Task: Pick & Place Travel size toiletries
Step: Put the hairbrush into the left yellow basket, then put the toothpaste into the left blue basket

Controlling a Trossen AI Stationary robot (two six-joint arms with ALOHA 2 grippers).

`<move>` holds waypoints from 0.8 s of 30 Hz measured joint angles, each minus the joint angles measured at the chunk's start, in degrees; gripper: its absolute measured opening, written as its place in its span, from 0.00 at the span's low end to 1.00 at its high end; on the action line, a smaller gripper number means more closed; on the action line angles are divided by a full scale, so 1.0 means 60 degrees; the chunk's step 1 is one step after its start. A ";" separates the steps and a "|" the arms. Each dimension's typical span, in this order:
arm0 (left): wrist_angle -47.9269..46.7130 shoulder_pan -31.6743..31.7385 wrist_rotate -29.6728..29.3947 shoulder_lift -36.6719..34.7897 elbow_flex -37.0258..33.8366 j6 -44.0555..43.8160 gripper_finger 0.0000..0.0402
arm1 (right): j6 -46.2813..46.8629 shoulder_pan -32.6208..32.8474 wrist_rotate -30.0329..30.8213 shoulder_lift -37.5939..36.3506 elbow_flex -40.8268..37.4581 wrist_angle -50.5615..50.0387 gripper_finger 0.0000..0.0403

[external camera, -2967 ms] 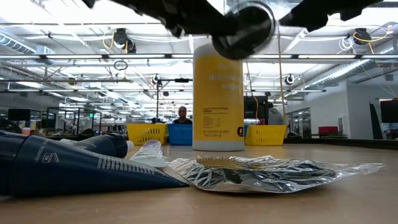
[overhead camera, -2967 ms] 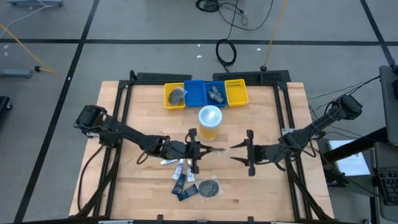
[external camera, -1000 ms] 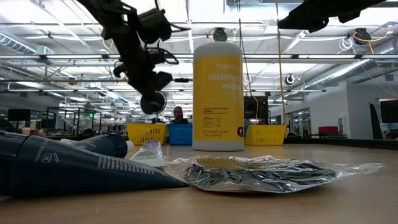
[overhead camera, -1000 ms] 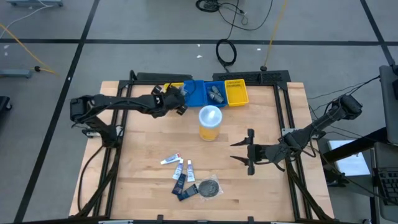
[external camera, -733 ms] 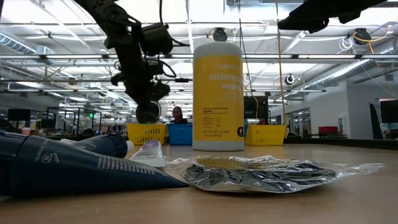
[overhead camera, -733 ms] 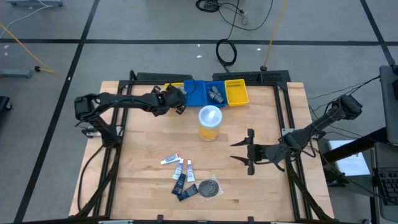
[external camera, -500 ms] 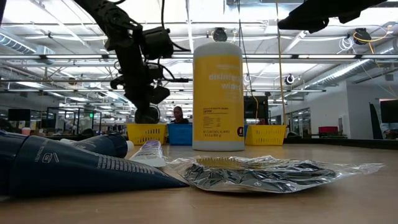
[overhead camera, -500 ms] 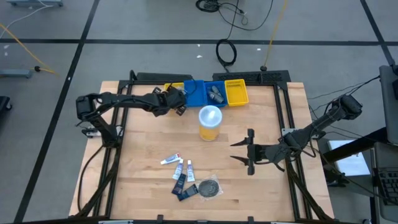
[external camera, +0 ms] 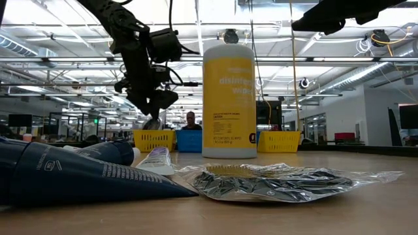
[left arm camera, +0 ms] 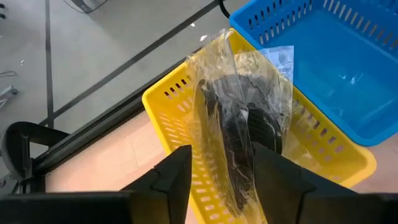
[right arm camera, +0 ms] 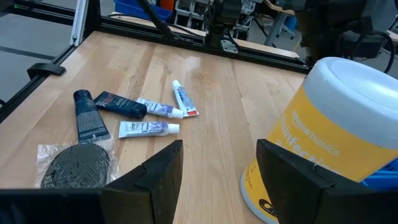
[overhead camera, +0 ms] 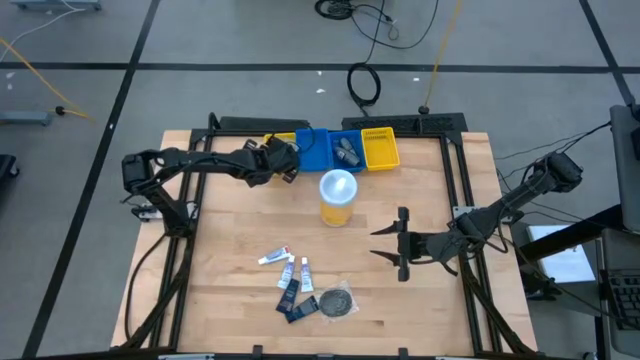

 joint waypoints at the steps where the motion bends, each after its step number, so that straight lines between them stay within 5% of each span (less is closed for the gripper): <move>1: 0.0007 0.0002 -0.0043 -0.0004 0.0000 0.0000 0.41 | 0.0000 0.0000 0.0000 0.0000 -0.0001 -0.0001 0.49; 6: 0.0448 0.0014 -0.0466 -0.0066 0.0000 0.0029 0.42 | 0.0000 0.0000 0.0000 0.0000 0.0000 -0.0002 0.49; 13: 0.1709 -0.0002 0.0478 -0.0087 0.0004 0.0714 0.42 | 0.0000 0.0000 0.0004 0.0000 0.0000 -0.0006 0.49; 24: 0.1309 -0.0010 0.0101 -0.0087 0.0004 0.0860 0.42 | 0.0002 0.0000 0.0000 0.0000 0.0000 -0.0069 0.49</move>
